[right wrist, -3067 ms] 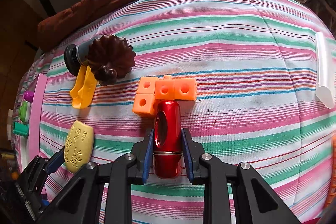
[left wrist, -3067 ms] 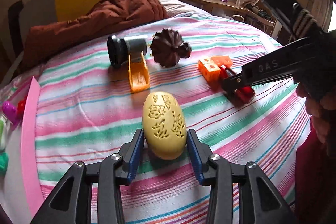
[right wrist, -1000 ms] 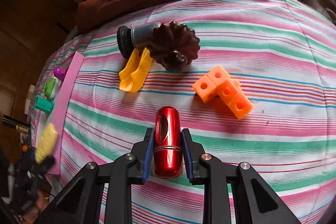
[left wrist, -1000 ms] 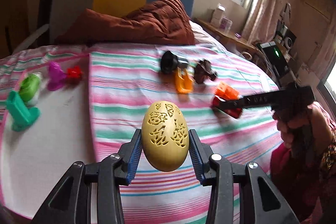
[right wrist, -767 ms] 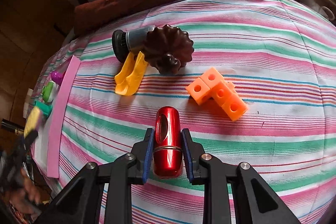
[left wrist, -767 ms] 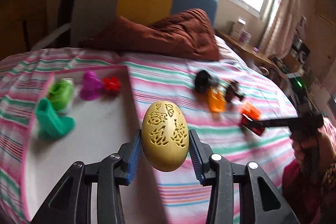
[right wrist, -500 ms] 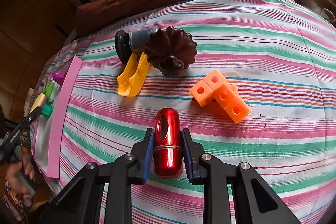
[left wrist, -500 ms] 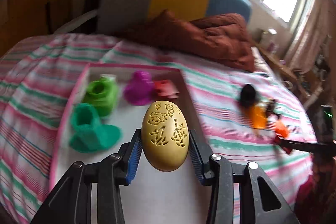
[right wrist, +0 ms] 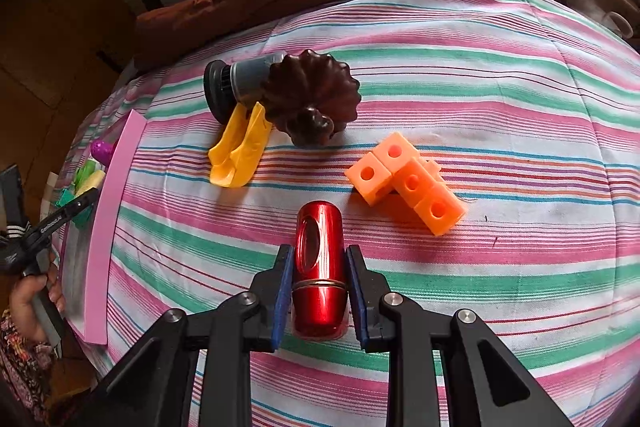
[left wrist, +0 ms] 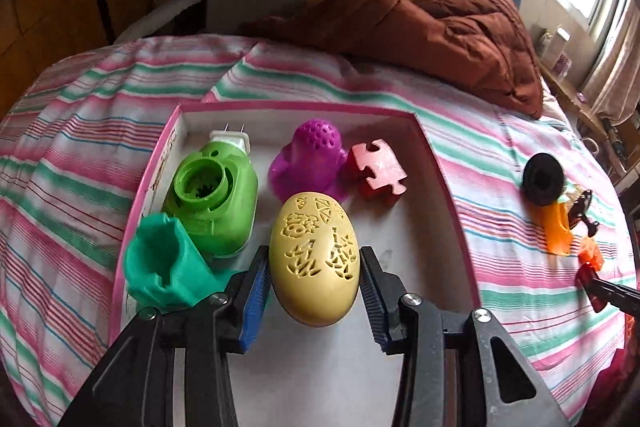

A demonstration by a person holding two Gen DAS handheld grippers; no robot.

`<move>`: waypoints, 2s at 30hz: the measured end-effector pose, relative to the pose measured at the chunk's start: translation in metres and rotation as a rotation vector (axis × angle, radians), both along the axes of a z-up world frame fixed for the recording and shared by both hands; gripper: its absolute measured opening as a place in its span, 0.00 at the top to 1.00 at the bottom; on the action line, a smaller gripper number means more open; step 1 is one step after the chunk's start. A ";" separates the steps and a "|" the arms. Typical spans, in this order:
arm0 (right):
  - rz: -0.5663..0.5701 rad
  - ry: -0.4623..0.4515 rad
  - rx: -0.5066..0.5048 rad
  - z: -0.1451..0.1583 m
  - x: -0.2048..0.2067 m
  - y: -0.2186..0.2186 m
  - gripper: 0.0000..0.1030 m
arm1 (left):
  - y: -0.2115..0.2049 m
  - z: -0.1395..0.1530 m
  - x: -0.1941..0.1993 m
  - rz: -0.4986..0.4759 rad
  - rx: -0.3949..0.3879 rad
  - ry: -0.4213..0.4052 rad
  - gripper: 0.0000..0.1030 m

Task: Organize rigid objects
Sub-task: 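Carry the yellow egg into the tray and open the left tool, then carry the red cylinder into the tray and open the right tool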

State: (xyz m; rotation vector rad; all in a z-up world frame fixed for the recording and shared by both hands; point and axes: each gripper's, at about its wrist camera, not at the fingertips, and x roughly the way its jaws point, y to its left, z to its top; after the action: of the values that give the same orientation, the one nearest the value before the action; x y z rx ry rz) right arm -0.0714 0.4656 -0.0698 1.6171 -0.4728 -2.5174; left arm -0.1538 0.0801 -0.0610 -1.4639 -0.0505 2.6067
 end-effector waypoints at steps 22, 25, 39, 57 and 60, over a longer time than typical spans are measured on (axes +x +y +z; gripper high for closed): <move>-0.005 0.006 0.015 0.000 -0.001 -0.001 0.74 | -0.005 0.024 0.096 -0.076 0.174 0.127 0.56; -0.006 0.013 0.008 0.002 0.000 0.001 0.74 | -0.002 0.025 0.112 -0.101 0.164 0.155 0.56; 0.021 -0.008 -0.056 0.003 0.001 -0.018 0.74 | -0.013 0.020 0.133 -0.138 0.153 0.141 0.56; 0.293 0.094 -0.078 0.056 -0.020 -0.189 0.74 | -0.028 0.022 0.141 -0.137 0.149 0.137 0.56; 0.309 0.091 -0.079 0.054 -0.028 -0.211 0.74 | -0.029 0.021 0.141 -0.129 0.132 0.136 0.56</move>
State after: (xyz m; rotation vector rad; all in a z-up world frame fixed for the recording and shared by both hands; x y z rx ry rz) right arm -0.0991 0.2548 -0.0155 1.4167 -0.2827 -2.2999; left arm -0.0130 0.0508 -0.0397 -1.2036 -0.1066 2.5390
